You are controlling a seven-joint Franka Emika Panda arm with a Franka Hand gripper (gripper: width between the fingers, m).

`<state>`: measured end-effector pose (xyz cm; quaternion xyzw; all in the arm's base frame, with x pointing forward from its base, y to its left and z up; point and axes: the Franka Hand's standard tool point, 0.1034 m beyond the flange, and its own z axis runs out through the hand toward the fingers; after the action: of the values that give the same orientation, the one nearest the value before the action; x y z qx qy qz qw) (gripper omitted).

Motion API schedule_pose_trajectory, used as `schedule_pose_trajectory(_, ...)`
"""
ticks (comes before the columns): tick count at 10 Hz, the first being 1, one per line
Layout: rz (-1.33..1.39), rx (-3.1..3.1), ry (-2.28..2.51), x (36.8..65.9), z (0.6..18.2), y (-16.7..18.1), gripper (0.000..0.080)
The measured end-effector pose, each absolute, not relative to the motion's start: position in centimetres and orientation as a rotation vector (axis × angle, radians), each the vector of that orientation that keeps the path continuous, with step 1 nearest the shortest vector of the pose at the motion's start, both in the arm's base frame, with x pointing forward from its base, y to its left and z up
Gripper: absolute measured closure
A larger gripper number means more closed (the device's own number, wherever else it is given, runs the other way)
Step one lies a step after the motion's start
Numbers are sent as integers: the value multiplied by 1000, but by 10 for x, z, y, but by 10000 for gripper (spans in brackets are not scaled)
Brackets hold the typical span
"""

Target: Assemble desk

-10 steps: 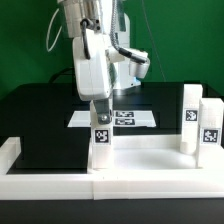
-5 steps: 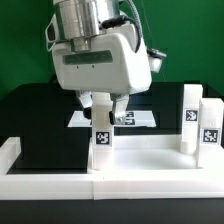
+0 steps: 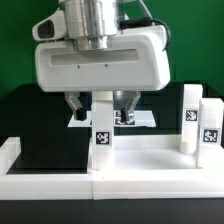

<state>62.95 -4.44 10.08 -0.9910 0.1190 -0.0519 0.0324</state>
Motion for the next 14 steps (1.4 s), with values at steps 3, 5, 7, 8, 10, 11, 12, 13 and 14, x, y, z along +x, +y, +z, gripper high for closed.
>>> schedule_pose_trajectory(3,-152,-3045,383,629,99,-43,176)
schedule_pose_trajectory(5,-145,-3016,545,629,99,-44,506)
schedule_pose_trajectory(7,-135,-2968,752,628,98,-46,506)
schedule_pose_trajectory(8,-128,-2912,933,628,98,-46,506)
schedule_pose_trajectory(10,-65,-2708,1428,624,99,-39,506)
schedule_pose_trajectory(11,-29,-2505,1726,626,99,-39,507)
schedule_pose_trajectory(12,-11,-2320,1925,630,100,-40,507)
schedule_pose_trajectory(13,2,-2179,2064,631,100,-39,506)
schedule_pose_trajectory(14,3,-2069,2171,632,101,-38,506)
